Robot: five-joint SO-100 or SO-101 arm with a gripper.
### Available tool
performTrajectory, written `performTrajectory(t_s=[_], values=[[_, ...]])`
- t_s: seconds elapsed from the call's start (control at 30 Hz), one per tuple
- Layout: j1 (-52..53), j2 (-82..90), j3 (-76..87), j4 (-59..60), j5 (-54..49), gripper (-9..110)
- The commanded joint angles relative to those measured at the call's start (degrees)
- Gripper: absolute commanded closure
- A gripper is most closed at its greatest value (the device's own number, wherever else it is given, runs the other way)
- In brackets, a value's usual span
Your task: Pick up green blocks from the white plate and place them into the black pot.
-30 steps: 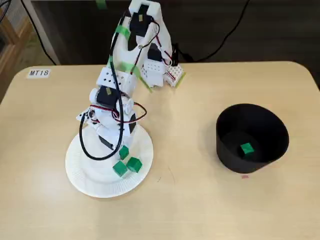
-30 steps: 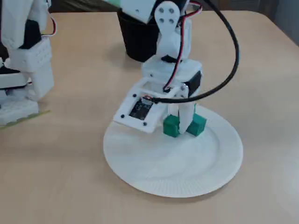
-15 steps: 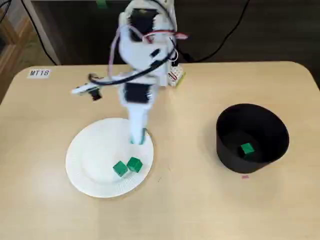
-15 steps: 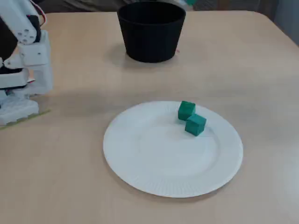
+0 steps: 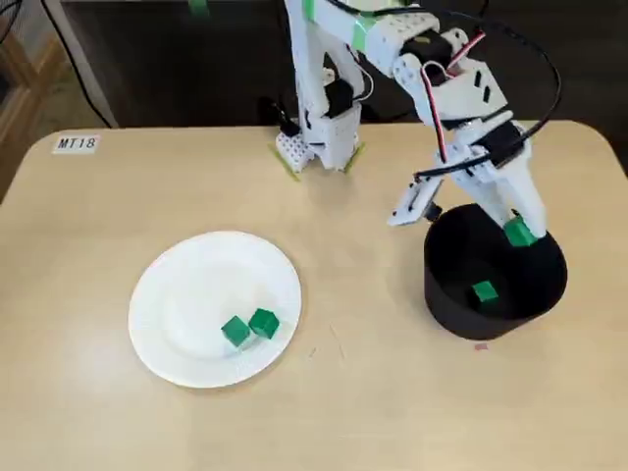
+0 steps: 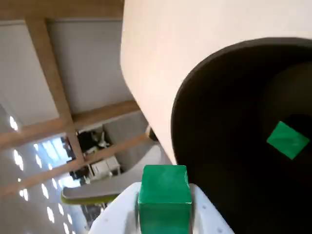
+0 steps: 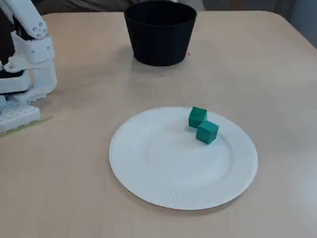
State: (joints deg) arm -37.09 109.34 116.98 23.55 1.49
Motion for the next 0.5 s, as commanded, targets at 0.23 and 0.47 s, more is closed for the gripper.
performTrajectory(t_s=[0.23, 0.47], values=[[2.99, -2.2, -0.26, 1.32, -0.09, 88], [3.52, 1.14, -0.18, 10.99, 0.09, 69]])
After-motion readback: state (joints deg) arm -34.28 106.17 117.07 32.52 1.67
